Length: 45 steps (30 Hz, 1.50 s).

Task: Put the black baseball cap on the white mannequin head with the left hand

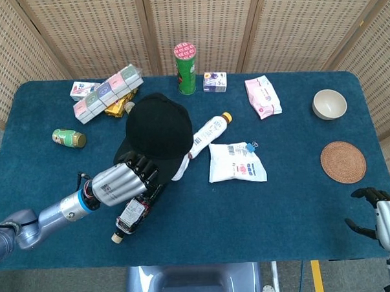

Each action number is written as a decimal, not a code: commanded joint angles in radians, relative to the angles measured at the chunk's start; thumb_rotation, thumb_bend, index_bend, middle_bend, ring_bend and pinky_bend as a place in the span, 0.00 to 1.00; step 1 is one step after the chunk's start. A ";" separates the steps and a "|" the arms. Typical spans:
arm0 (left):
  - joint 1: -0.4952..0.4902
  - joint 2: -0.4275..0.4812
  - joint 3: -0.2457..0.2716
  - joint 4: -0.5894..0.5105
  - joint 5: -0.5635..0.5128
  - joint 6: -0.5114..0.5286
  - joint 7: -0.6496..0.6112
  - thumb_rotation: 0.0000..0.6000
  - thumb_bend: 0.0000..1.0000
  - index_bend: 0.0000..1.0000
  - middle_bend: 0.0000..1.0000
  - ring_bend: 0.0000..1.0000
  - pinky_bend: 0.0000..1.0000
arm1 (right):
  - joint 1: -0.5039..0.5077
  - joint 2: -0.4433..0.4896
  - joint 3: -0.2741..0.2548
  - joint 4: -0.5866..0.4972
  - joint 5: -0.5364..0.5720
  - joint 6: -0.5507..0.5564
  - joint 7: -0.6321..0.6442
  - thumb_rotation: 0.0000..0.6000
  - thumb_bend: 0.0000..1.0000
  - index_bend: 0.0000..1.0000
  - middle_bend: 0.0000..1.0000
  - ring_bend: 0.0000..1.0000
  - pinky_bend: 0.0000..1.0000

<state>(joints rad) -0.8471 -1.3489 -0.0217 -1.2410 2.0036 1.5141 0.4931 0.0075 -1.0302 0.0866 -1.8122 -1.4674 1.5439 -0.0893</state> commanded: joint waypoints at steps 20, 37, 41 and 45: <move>0.113 0.069 -0.039 -0.298 -0.149 -0.127 0.203 1.00 0.26 0.30 0.29 0.22 0.53 | -0.003 0.000 0.000 0.011 -0.008 0.010 0.023 1.00 0.08 0.40 0.43 0.43 0.52; 0.269 0.288 -0.019 -0.680 -0.391 -0.194 0.153 1.00 0.21 0.17 0.18 0.14 0.46 | 0.024 -0.003 0.008 0.019 -0.004 -0.024 0.019 1.00 0.08 0.40 0.43 0.43 0.52; 0.323 0.317 -0.011 -0.699 -0.418 -0.152 0.088 1.00 0.21 0.17 0.18 0.14 0.46 | 0.034 -0.005 0.010 0.022 0.002 -0.041 0.015 1.00 0.08 0.40 0.43 0.43 0.52; 0.372 0.327 -0.007 -0.675 -0.433 -0.109 0.039 1.00 0.22 0.20 0.18 0.14 0.46 | 0.043 -0.008 0.012 0.024 0.006 -0.051 0.008 1.00 0.08 0.40 0.43 0.43 0.52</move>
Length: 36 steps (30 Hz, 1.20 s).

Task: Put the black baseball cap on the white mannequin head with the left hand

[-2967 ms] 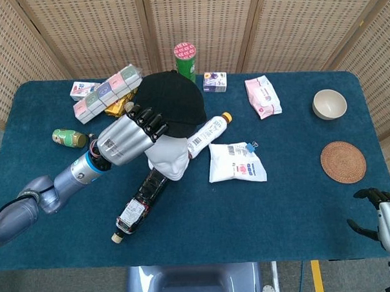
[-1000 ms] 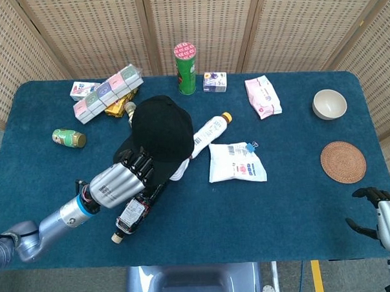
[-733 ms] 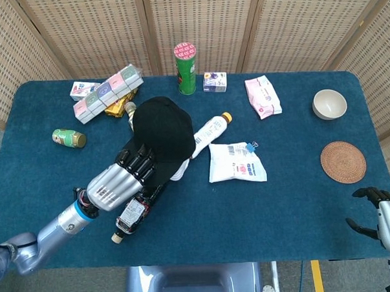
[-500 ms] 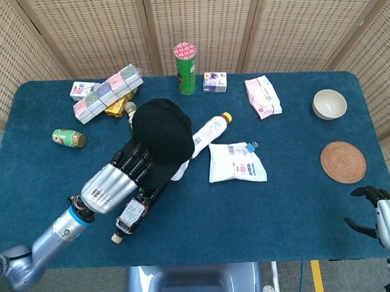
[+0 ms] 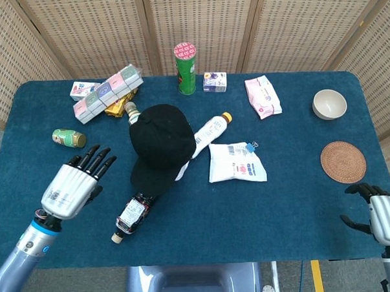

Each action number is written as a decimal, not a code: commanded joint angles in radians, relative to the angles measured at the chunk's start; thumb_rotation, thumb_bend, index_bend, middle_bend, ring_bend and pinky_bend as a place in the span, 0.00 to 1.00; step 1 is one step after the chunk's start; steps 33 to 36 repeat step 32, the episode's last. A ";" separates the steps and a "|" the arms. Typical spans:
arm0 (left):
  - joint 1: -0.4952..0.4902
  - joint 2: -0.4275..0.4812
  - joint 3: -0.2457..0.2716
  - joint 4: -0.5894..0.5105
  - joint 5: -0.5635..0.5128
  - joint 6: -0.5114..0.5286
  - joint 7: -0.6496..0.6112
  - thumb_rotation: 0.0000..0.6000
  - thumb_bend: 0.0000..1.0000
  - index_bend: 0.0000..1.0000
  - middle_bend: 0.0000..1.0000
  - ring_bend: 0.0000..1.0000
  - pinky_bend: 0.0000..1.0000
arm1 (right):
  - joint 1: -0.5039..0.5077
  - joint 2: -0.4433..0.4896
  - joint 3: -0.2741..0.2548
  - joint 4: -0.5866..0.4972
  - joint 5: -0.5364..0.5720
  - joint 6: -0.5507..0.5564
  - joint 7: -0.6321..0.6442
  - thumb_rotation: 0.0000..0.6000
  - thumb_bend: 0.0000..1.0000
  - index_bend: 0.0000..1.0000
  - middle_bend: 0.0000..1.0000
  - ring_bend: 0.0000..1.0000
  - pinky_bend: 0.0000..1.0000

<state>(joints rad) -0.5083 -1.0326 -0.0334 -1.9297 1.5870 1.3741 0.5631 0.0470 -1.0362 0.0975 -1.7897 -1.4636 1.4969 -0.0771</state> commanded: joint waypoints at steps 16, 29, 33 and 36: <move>0.212 0.027 0.016 0.118 -0.135 0.143 -0.211 1.00 0.22 0.40 0.24 0.19 0.46 | 0.034 -0.020 0.010 0.012 0.032 -0.038 -0.075 1.00 0.08 0.40 0.43 0.43 0.52; 0.331 0.007 0.039 0.135 -0.231 0.167 -0.253 1.00 0.22 0.51 0.32 0.23 0.46 | 0.052 -0.036 0.016 0.015 0.046 -0.047 -0.124 1.00 0.08 0.40 0.43 0.43 0.52; 0.337 0.002 0.032 0.138 -0.225 0.169 -0.250 1.00 0.22 0.51 0.32 0.23 0.46 | 0.058 -0.038 0.017 0.011 0.046 -0.052 -0.130 1.00 0.08 0.40 0.43 0.43 0.52; 0.337 0.002 0.032 0.138 -0.225 0.169 -0.250 1.00 0.22 0.51 0.32 0.23 0.46 | 0.058 -0.038 0.017 0.011 0.046 -0.052 -0.130 1.00 0.08 0.40 0.43 0.43 0.52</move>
